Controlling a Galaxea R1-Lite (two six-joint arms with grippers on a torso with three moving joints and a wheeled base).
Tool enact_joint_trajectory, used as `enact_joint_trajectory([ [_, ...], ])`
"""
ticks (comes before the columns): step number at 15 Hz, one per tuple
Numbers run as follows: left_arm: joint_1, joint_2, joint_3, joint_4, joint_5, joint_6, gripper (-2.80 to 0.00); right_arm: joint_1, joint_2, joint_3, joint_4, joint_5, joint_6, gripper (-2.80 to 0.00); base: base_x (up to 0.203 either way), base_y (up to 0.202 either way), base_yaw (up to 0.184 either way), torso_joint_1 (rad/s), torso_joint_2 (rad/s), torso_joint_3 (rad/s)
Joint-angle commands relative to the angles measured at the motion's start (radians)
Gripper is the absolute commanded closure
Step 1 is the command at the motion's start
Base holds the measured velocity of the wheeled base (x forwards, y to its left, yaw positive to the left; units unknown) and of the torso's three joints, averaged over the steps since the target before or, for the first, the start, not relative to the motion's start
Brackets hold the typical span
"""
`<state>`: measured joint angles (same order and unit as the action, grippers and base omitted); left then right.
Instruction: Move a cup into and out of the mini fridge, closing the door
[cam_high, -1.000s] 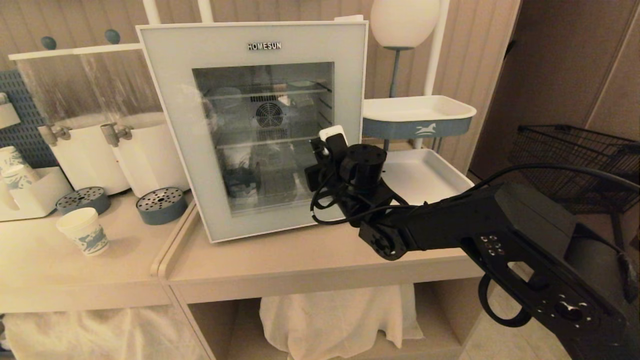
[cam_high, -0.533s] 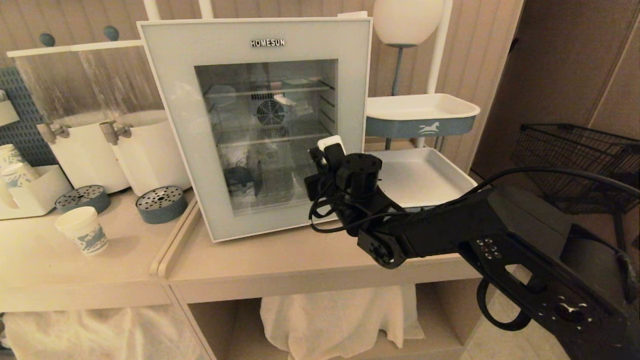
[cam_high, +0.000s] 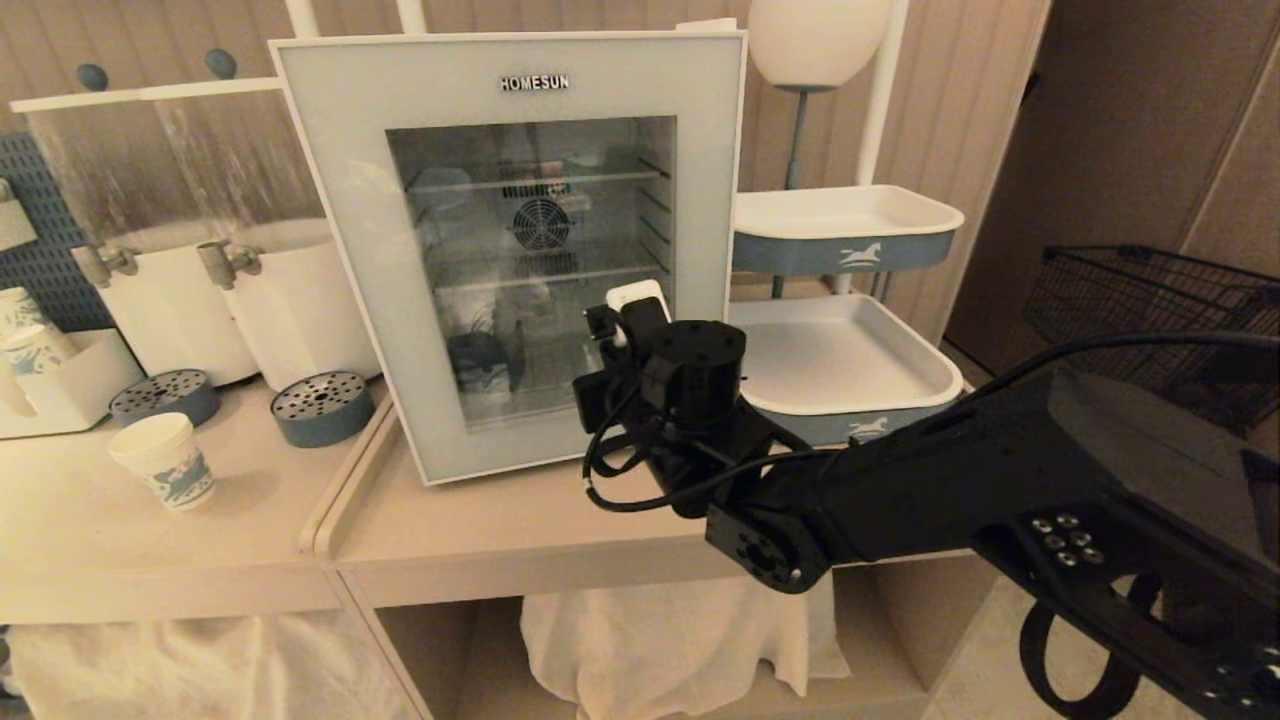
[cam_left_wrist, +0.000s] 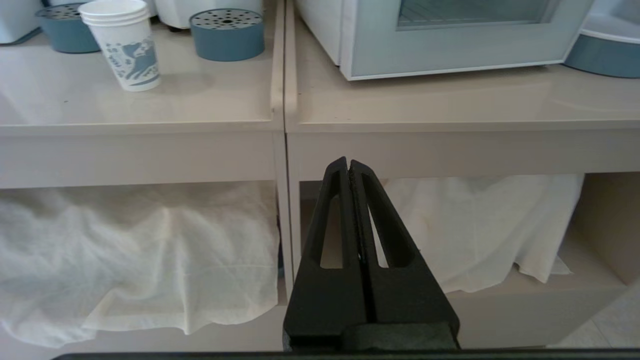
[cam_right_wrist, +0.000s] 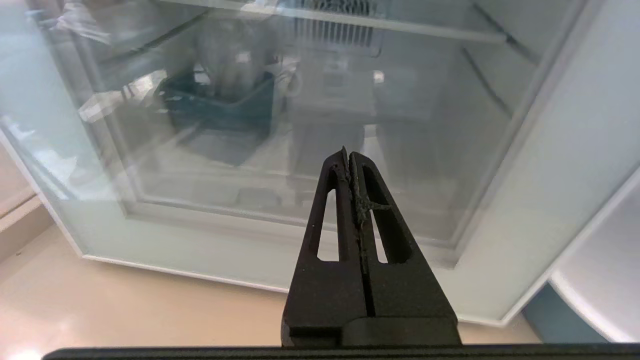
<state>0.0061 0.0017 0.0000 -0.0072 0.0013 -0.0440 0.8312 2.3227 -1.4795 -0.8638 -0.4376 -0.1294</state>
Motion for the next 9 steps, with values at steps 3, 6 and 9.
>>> enact_joint_trajectory([
  [3,0.000,0.001,0.002,0.000,0.000,0.000,0.00,0.021,-0.265,0.177,-0.010,-0.055,0.025,0.00,0.000,0.000,0.000,0.000,0.00,0.000],
  [6,0.000,0.001,0.002,0.000,0.000,0.000,0.00,0.019,-0.550,0.407,-0.006,-0.082,0.037,0.00,0.000,0.000,0.000,0.000,0.00,0.000],
  [9,0.000,0.001,0.002,0.000,0.000,0.000,0.00,0.017,-0.917,0.632,0.035,-0.160,0.037,0.00,0.000,0.000,0.000,0.000,0.00,0.000],
])
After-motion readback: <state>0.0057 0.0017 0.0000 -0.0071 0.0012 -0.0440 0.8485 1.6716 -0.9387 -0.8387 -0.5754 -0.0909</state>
